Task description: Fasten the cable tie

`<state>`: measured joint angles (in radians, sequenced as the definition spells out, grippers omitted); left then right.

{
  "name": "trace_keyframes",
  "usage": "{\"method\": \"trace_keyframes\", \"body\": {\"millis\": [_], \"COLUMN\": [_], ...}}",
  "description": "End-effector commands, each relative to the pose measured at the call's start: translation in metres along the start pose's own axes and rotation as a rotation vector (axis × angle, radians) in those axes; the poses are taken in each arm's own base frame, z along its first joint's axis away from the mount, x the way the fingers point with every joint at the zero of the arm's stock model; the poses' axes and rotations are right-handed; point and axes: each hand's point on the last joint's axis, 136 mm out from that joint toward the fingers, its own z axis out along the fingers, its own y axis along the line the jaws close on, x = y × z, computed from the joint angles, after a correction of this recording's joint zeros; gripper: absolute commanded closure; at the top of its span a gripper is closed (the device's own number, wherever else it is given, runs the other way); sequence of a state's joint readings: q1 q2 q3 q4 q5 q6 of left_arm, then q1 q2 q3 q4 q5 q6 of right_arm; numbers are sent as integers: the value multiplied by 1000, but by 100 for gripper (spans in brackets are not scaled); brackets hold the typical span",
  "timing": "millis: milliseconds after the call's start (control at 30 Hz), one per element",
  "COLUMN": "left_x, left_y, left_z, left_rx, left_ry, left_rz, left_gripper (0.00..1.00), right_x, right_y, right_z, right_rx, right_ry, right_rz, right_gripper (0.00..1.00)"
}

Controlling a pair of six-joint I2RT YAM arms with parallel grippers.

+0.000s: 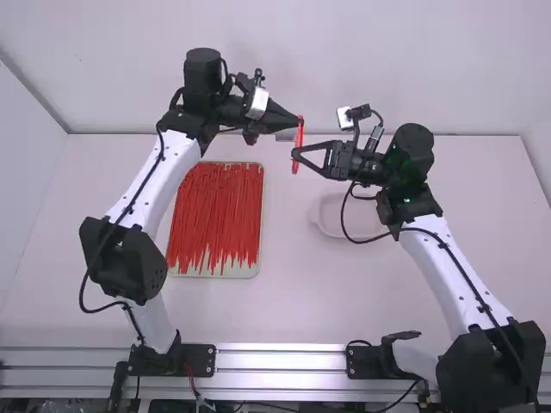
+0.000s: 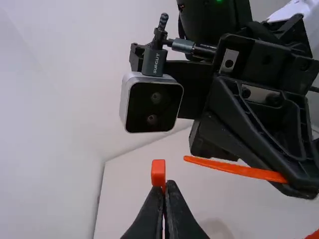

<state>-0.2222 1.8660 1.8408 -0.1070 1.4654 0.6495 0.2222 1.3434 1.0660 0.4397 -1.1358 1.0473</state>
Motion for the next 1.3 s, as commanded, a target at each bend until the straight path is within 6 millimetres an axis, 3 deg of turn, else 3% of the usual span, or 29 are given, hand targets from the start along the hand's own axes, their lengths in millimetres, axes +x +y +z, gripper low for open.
{"method": "trace_keyframes", "body": {"millis": [0,1267], "left_x": [-7,-11], "left_y": [-1,-13], "left_z": [3,-1], "left_rx": [-6,51], "left_ry": [4,-40], "left_rz": [32,81], "left_gripper": [98,98], "right_x": [1,-5], "right_y": [-2,-6], "right_z": [1,0], "right_rx": [2,24], "right_ry": [2,-31], "right_rz": [11,42], "right_gripper": [100,100]}}
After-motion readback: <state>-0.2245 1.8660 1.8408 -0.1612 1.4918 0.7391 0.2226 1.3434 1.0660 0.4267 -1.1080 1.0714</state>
